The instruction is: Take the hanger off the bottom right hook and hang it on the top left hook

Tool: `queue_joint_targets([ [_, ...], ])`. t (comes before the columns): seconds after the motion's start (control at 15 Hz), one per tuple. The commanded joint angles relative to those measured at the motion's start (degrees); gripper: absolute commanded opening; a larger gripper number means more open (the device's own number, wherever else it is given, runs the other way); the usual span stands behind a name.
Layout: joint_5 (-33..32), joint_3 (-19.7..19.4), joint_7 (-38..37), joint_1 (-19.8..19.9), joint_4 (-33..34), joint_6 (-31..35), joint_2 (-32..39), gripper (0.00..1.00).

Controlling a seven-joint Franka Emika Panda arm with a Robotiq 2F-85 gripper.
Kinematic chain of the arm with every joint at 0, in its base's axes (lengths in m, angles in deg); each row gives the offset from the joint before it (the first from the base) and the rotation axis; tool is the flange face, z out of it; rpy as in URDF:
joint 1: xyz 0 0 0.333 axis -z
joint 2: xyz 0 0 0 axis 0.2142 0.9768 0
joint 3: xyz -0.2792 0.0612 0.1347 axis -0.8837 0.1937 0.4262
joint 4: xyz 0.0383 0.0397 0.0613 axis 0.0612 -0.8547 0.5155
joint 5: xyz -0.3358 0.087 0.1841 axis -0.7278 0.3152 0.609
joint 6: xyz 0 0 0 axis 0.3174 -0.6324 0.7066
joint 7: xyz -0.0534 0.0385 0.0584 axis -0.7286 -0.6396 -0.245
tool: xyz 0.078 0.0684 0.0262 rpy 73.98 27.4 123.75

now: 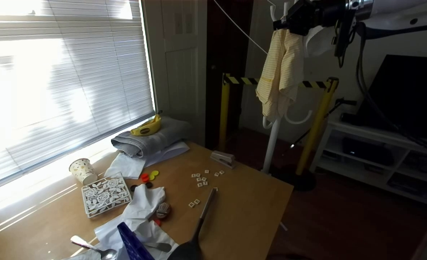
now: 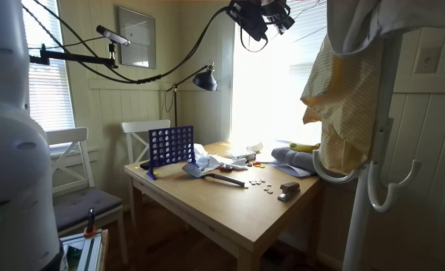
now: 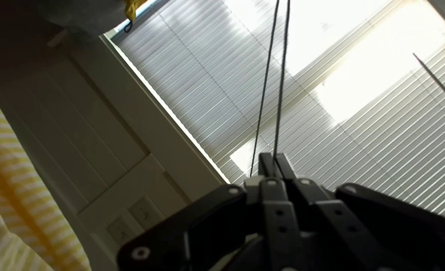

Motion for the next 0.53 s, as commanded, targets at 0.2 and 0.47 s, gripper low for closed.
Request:
queue_joint_targets([
  [0.2,1.5,-0.8,-11.5,0.6,5.3,2.0,5.4,0.01],
  [0.47,6.1,-1.6,-10.5,0.1,1.9,0.2,6.4,0.01],
])
